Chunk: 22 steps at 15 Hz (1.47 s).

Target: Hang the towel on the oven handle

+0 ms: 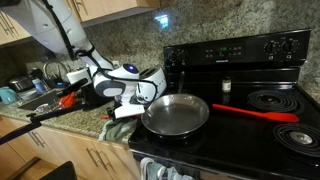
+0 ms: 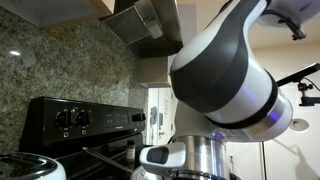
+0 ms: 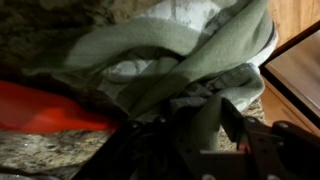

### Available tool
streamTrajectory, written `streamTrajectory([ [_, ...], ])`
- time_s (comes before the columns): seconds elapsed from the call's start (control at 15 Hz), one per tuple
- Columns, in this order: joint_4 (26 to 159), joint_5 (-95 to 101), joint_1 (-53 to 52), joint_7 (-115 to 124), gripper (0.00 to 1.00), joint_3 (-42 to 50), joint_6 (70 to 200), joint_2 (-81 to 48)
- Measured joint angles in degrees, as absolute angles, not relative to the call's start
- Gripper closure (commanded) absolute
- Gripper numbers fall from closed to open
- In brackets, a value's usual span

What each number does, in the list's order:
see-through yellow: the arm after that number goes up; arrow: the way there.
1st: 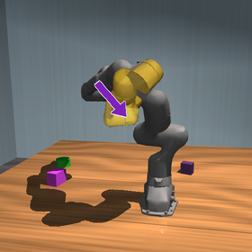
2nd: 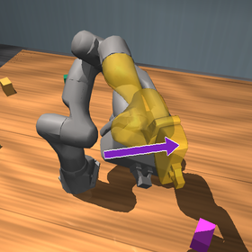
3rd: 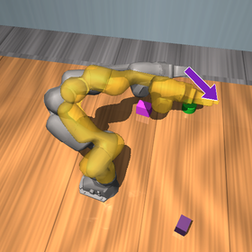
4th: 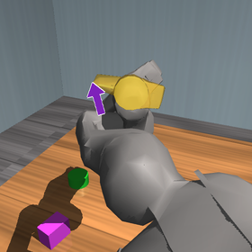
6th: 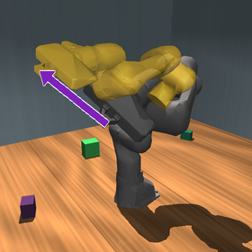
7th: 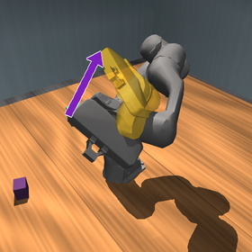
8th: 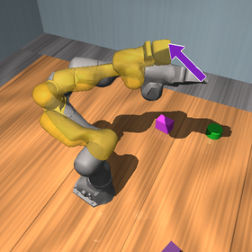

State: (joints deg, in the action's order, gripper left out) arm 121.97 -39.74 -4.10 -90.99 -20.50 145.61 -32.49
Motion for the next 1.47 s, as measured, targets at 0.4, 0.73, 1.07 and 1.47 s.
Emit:
streamTrajectory([
  [0.4, 121.82, -39.74, -4.06, -91.03, 1.00, -20.95, 146.16, -32.61],
  [0.73, 123.71, -39.70, -4.07, -91.68, 0.99, -23.36, 148.52, -29.67],
  [1.07, 130.03, -39.28, -4.57, -91.53, 0.99, -23.99, 148.86, -21.82],
  [1.47, 137.77, -29.98, -6.67, -81.11, 0.99, -20.33, 148.86, -13.65],
])
